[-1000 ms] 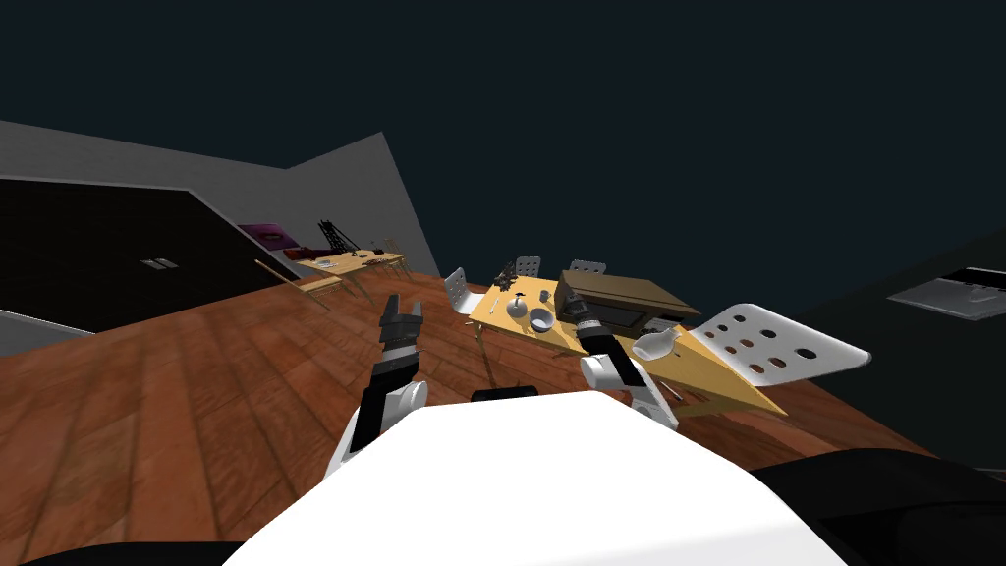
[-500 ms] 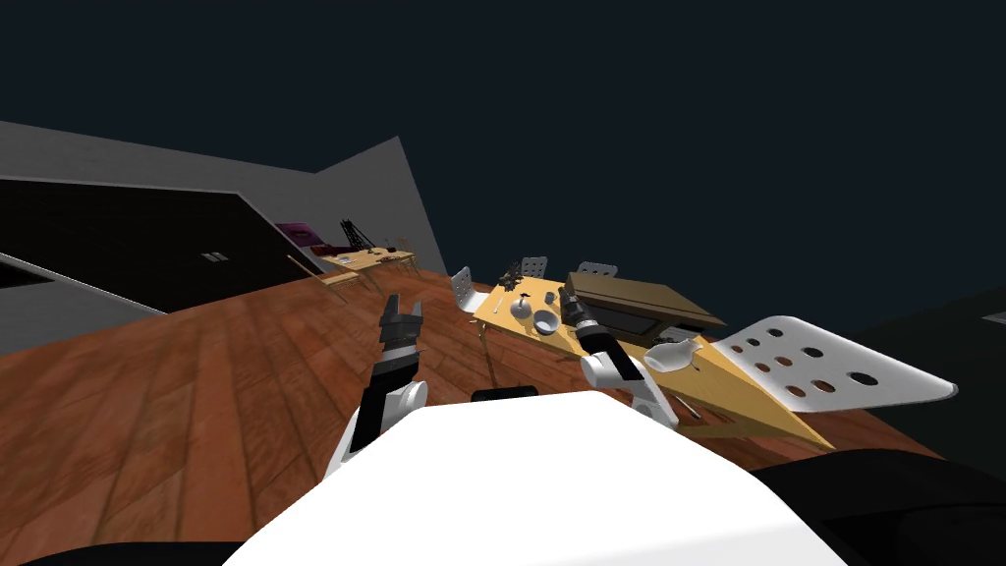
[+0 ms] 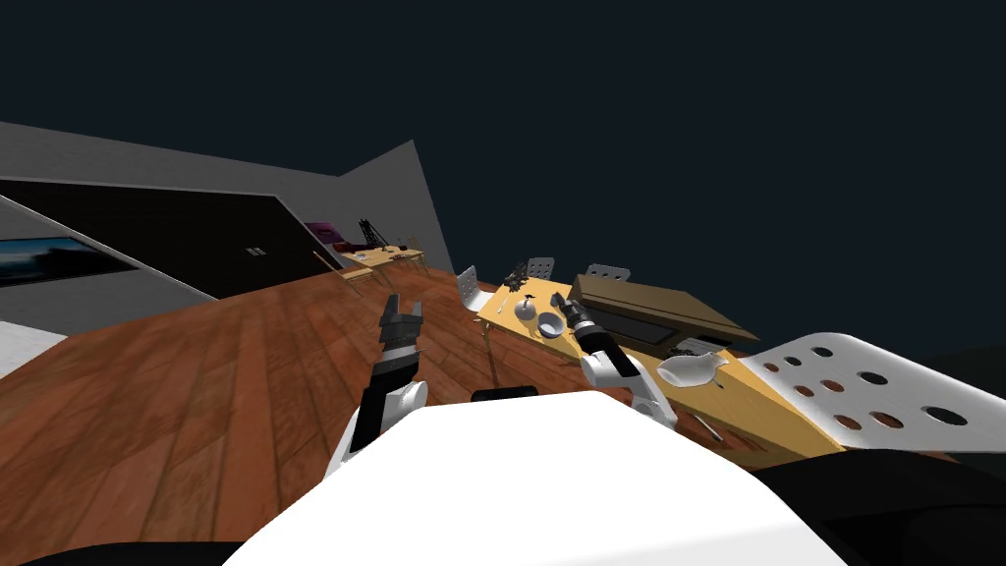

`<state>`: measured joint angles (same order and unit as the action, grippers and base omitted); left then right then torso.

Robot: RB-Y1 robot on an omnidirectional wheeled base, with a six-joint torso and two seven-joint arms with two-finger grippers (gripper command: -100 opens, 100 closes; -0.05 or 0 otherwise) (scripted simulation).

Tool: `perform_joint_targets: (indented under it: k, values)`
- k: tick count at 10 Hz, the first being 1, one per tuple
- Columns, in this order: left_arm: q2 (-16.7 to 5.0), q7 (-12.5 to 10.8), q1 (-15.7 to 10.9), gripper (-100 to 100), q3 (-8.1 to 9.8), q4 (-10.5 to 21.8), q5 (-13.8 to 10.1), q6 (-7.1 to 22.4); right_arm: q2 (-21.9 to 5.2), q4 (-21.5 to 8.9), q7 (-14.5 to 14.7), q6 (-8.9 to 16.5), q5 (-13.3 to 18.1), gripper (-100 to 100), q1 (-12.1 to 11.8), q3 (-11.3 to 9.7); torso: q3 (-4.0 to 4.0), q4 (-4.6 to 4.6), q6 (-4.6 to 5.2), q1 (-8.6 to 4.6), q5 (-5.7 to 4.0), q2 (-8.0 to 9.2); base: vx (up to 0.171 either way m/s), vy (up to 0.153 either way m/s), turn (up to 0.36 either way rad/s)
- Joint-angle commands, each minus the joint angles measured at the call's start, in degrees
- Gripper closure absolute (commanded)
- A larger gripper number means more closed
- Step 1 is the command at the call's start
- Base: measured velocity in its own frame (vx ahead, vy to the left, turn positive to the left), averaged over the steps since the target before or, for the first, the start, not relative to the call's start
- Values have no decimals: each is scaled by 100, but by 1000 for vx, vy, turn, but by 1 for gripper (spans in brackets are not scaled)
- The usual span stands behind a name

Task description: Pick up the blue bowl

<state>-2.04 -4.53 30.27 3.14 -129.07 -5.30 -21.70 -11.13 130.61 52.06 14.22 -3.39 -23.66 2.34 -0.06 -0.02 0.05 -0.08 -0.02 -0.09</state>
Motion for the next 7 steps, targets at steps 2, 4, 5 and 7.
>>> perform_joint_targets:
  k: [2,4,5,7]
  values:
    - [0,0,0,0,0,0,0,0,-80,-23,425,397,-9,-100,62,-5,1,1,1,3,1,2,8,-12,97]
    - [0,0,0,0,0,0,0,0,-80,-23,625,541,-9,-100,62,-5,0,0,0,1,0,-1,12,-16,50]
    - [0,0,0,0,0,0,0,0,-154,-69,855,798,-19,-100,96,-21,1,0,1,4,1,1,10,-16,153]
    - [0,0,0,0,0,0,0,0,-234,-123,1185,1096,-34,-100,129,-40,0,0,0,2,0,0,16,-21,174]
